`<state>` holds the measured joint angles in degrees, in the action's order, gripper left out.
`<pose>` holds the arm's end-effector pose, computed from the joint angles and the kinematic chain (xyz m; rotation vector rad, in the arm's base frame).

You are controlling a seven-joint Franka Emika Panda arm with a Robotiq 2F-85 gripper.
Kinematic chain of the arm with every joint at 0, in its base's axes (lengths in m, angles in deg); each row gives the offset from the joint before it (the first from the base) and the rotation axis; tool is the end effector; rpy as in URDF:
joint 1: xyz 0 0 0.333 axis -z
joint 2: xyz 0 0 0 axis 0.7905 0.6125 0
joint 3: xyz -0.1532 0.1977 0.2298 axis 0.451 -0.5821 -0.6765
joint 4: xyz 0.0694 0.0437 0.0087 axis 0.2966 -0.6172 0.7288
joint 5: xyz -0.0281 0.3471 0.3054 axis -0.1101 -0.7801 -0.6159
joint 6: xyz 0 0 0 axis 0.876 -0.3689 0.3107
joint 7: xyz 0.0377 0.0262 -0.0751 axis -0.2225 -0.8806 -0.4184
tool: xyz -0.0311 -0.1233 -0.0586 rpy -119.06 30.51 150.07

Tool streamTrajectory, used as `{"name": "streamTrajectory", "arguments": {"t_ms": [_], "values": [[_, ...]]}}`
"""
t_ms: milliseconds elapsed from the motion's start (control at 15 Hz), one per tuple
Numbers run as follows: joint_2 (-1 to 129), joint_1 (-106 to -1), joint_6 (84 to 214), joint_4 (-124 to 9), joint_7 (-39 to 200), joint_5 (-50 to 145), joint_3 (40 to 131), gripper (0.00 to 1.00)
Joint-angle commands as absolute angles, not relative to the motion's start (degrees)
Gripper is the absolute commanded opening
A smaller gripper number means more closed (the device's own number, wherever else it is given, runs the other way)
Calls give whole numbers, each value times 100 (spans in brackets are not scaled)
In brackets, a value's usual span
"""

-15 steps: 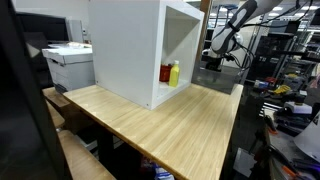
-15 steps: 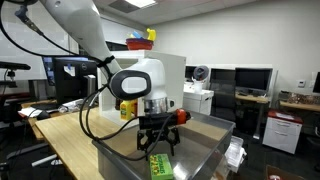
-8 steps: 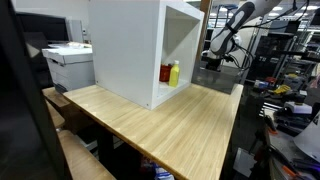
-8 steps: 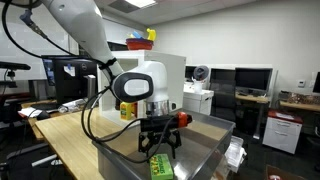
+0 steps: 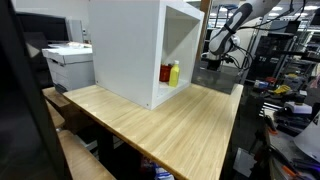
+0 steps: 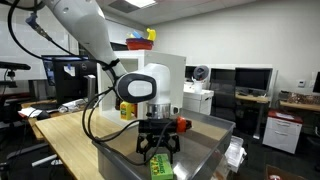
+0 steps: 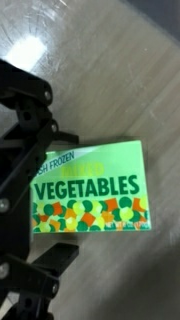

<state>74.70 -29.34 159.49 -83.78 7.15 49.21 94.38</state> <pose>0.5192 -0.3775 0.1327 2.8764 1.0081 -0.1809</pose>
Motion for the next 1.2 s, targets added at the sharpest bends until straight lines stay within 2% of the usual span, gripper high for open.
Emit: {"name": "streamTrajectory", "arguments": {"t_ms": [0, 200, 267, 333, 600, 1133], "values": [[7504, -2812, 15750, -8290, 874, 4805, 9280, 100], [7500, -2807, 15711, -8286, 893, 4767, 9244, 98], [7497, -2809, 15721, -8287, 897, 4758, 9235, 73], [7498, -2824, 15702, -8270, 948, 4745, 9233, 73], [7478, -2872, 15700, -8217, 1159, 4761, 9214, 53], [7243, -2952, 15714, -8247, 1748, 4972, 9349, 53]]}}
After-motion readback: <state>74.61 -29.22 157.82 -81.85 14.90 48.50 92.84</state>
